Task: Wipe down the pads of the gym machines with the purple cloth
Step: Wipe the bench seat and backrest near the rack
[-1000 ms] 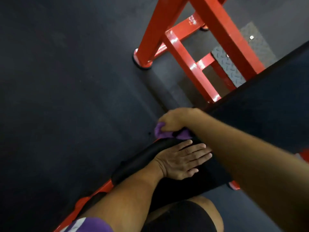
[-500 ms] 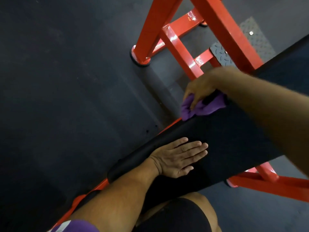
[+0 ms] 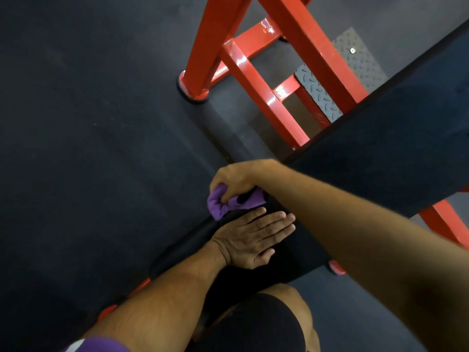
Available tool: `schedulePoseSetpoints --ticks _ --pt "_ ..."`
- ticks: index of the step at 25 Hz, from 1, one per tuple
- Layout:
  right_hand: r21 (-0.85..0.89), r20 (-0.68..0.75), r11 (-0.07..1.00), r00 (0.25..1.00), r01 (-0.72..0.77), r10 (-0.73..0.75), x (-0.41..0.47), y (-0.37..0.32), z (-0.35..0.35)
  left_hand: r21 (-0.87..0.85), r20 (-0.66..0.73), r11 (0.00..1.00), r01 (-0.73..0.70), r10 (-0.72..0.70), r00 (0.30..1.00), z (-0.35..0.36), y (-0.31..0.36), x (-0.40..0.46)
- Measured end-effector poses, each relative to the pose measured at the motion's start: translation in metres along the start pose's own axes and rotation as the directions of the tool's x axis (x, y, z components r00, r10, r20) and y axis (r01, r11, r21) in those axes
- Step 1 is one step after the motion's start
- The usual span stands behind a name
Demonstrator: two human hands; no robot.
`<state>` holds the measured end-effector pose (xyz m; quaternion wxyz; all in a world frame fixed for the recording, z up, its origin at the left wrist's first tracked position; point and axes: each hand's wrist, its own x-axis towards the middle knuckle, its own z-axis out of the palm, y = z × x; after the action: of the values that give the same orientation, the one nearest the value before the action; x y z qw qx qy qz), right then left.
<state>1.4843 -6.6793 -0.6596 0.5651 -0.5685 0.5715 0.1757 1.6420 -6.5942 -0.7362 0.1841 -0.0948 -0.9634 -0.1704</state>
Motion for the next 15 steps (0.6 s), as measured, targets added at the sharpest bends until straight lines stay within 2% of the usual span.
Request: schedulePoseSetpoints --ticks 3,5,7,10,11,13,15 --pt "-0.057 -0.081 0.994 0.993 -0.095 0.090 -0.068 0.014 -0.032 0.005 0.023 0.999 0.037 -0.037 0.999 -0.001 0.000 -0.003" --pt "-0.122 -0.247 0.978 0.959 -0.172 0.138 -0.121 0.027 -0.046 0.002 0.069 0.997 0.078 -0.078 0.995 -0.007 0.012 -0.008" --pt "-0.211 -0.415 0.944 0.897 -0.255 0.150 -0.178 0.039 -0.053 -0.041 0.103 0.995 0.089 -0.084 0.991 -0.018 0.025 0.009" --pt "-0.256 -0.512 0.880 0.828 -0.400 0.228 -0.245 0.061 -0.084 -0.068 0.080 0.994 -0.089 0.094 0.992 -0.043 0.019 0.098" --pt "-0.260 -0.567 0.846 0.783 -0.466 0.257 -0.261 0.074 -0.096 -0.041 0.060 0.991 -0.124 0.126 0.990 -0.047 0.011 0.134" --pt "-0.250 -0.646 0.751 0.684 -0.611 0.340 -0.268 0.097 -0.111 0.017 0.077 0.993 -0.114 0.112 0.991 -0.056 -0.008 0.184" --pt "-0.220 -0.655 0.684 0.626 -0.695 0.424 -0.249 0.101 -0.113 0.030 0.066 0.994 -0.104 0.101 0.993 -0.055 -0.017 0.199"
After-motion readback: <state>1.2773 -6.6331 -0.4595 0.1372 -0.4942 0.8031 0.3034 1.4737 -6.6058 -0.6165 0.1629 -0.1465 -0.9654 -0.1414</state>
